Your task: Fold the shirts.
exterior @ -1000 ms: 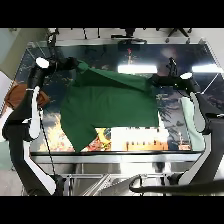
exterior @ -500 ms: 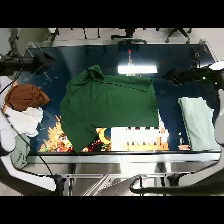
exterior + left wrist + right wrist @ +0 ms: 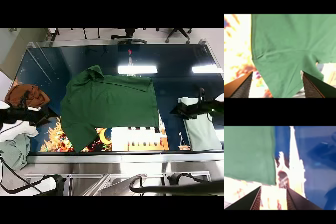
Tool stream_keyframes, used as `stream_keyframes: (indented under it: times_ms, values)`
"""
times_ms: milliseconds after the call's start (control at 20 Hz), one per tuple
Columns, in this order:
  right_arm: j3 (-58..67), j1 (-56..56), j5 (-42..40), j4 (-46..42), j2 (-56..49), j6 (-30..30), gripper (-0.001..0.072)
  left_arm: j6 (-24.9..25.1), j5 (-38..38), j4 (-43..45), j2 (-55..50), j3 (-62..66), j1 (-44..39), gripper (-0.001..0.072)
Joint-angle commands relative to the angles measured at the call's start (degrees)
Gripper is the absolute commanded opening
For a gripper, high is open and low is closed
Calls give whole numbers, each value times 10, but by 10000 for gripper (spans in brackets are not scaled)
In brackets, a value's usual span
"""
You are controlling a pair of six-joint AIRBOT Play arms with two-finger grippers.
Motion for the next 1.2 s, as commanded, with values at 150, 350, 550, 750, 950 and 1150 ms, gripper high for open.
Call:
stream_keyframes:
  times_ms: [150, 350, 550, 750, 950, 1150]
  values:
    - [-44, -11, -31, 61, -49, -40, 385, 69, 52, -95, -109, -31, -2, 666]
    - [-44, -5, -31, 109, -106, -62, 552, 77, 50, -98, -188, 20, -30, 665]
    - [-44, 25, -31, 111, -135, -64, 582, 76, 16, -100, -213, 63, -29, 665]
    - [-44, 48, -33, 111, -148, -68, 581, 75, -35, -82, -189, 87, -21, 665]
    - [-44, 44, -32, 111, -149, -71, 580, 52, -56, -21, -151, 99, 30, 666]
    - [-44, 45, -36, 111, -149, -71, 581, 52, -52, -24, -155, 99, 67, 665]
